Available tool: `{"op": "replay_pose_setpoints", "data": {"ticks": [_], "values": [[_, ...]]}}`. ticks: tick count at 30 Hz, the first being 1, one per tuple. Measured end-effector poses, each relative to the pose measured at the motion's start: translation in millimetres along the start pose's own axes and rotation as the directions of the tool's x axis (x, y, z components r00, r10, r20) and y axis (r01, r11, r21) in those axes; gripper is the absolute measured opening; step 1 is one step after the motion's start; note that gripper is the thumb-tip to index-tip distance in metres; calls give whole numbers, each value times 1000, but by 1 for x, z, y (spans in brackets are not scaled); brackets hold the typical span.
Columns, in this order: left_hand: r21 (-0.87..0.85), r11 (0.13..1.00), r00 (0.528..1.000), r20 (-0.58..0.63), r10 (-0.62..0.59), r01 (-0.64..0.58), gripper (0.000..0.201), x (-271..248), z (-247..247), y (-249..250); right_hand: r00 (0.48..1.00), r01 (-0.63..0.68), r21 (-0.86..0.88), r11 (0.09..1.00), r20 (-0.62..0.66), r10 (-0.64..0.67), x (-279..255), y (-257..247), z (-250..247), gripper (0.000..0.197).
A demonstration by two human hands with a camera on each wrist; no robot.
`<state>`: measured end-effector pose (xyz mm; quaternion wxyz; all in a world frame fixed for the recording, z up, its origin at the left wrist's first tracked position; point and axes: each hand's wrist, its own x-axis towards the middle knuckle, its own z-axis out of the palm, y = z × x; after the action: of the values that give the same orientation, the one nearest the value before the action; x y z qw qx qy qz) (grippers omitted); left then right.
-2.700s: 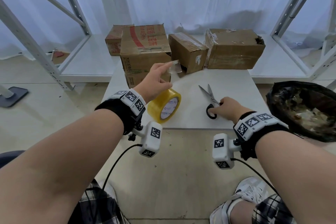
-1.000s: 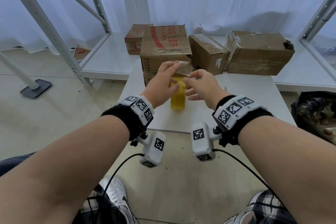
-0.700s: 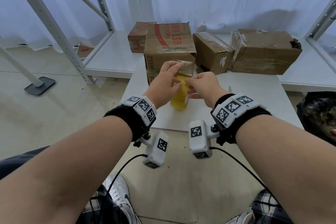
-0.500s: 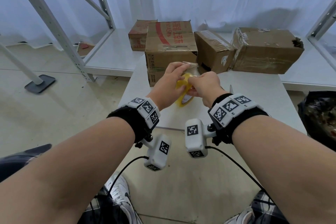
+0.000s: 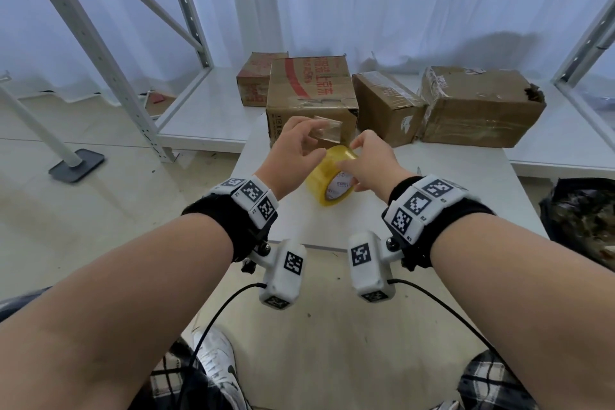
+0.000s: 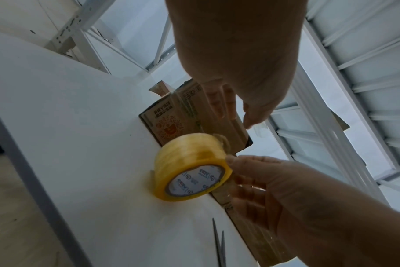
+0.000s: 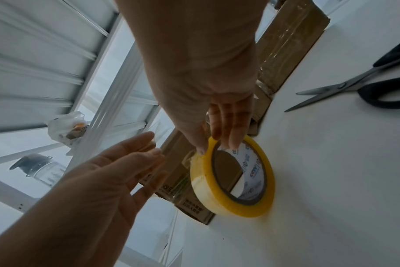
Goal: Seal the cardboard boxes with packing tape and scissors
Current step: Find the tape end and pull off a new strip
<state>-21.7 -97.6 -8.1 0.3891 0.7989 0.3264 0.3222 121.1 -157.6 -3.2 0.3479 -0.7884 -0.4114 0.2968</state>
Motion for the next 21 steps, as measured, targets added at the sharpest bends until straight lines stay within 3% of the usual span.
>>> {"op": "replay_pose_setpoints", "data": {"ticks": [3, 8, 11, 14, 16, 21], "values": [[-37, 998, 997, -60, -48, 46, 33, 7, -11, 6, 997, 65, -128, 990, 37, -61, 2, -9, -4, 34], [-62, 992, 993, -35, -115, 112, 30, 13, -26, 10, 984, 150, -298, 943, 135, -114, 7, -14, -11, 43], [-59, 992, 993, -14, -115, 114, 30, 15, -29, 16, 948, 304, -577, 758, 264, -179, 9, -13, -13, 64], [-76, 990, 993, 2, -118, 118, 29, 16, -30, 22, 855, 497, -634, 592, 474, -210, 10, -17, -8, 78], [-89, 987, 991, 9, -132, 132, 29, 14, -29, 24, 818, 549, -637, 541, 543, -191, 11, -20, -4, 79], [-142, 963, 974, 45, -223, 228, 32, 11, -19, 24, 839, 522, -707, 478, 525, -140, 0, -21, -18, 62]]}}
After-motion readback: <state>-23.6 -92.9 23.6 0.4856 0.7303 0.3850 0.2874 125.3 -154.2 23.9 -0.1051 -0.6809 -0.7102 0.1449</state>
